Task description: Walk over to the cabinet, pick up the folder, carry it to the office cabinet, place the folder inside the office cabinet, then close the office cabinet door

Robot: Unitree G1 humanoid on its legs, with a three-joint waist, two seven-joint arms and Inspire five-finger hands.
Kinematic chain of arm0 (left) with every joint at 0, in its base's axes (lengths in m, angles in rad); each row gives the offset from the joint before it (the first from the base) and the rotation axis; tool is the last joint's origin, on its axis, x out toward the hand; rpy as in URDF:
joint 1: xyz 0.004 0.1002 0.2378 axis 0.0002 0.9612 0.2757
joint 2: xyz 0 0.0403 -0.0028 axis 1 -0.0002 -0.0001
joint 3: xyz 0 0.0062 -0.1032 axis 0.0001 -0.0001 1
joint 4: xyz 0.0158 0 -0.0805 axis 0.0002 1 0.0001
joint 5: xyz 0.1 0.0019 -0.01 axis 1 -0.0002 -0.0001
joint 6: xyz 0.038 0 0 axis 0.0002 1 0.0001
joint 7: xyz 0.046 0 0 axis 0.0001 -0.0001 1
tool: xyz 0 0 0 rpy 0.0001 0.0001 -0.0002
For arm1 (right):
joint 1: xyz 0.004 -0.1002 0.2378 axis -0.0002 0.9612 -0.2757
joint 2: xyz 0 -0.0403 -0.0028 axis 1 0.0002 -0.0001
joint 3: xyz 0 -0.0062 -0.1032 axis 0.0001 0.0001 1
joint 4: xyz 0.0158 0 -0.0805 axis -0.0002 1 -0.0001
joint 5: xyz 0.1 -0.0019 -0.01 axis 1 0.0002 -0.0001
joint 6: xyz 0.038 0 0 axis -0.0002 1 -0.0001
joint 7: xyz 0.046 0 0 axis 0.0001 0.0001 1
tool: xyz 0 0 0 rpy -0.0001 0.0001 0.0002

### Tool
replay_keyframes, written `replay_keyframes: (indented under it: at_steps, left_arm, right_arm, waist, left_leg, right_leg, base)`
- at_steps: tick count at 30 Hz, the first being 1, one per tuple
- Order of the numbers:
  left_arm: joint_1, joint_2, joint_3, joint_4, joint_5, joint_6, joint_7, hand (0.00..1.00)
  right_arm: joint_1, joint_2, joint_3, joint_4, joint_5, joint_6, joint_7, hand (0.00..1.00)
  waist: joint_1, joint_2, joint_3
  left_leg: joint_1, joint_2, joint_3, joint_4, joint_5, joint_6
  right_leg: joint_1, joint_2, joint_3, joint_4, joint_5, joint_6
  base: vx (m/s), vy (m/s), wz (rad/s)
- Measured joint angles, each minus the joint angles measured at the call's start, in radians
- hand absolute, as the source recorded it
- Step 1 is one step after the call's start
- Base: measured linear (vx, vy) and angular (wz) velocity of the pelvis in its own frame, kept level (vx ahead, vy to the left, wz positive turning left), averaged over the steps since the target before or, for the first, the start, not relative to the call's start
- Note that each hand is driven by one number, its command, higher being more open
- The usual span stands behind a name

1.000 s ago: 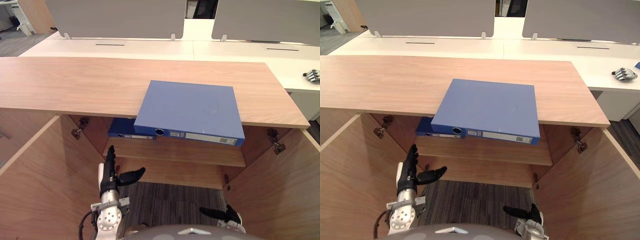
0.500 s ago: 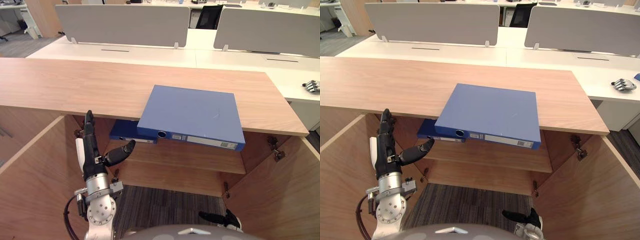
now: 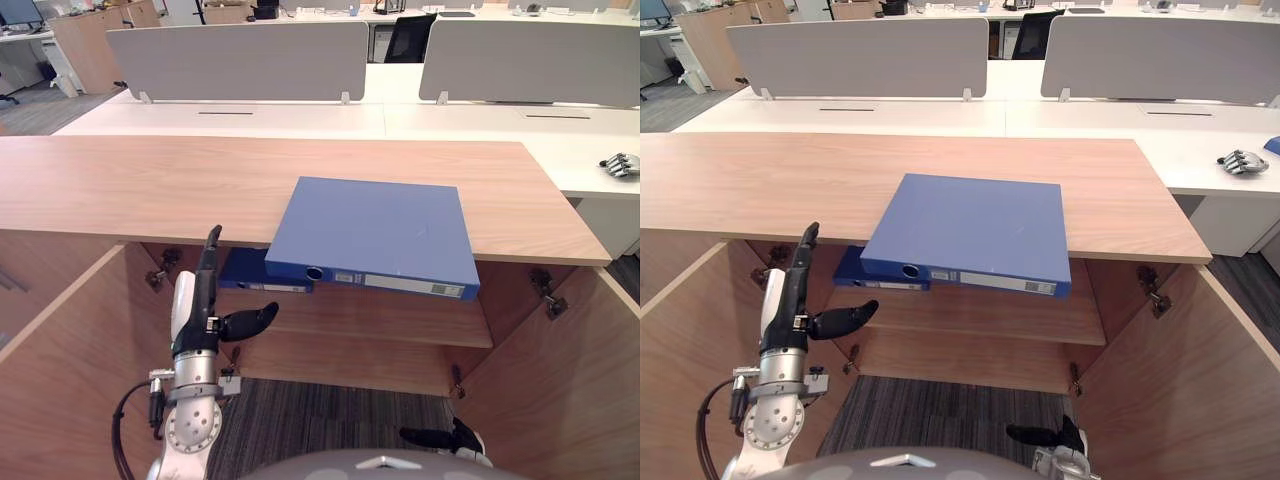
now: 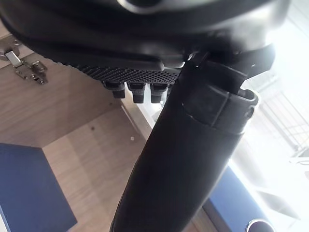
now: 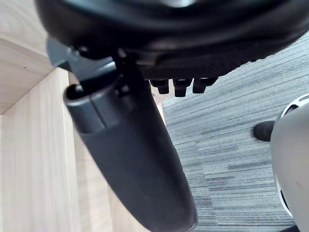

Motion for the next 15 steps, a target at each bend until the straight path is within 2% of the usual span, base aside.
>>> replay_keyframes:
  at_steps: [5,15]
  left_arm:
    - [-0.003,0.044,0.000,0.000,0.056,-0.002,0.001,1.00]
    - [-0.012,0.049,0.000,-0.007,0.079,-0.002,0.017,1.00]
  right_arm:
    - [-0.003,-0.003,-0.002,0.009,-0.001,0.000,0.000,1.00]
    - [-0.012,-0.010,-0.001,0.019,-0.001,0.001,0.001,1.00]
  waist:
    - [-0.003,0.002,0.002]
    - [-0.007,0.009,0.012]
  left_leg:
    - [-0.001,0.002,-0.051,0.000,-0.002,0.002]
    - [0.003,0.004,-0.053,0.000,-0.007,-0.001]
  right_leg:
    - [0.006,0.007,0.007,-0.022,0.009,-0.011]
    - [0.014,0.008,0.008,-0.032,0.014,-0.009]
  base:
    - [0.01,-0.014,-0.04]
    - [0.00,0.000,0.00]
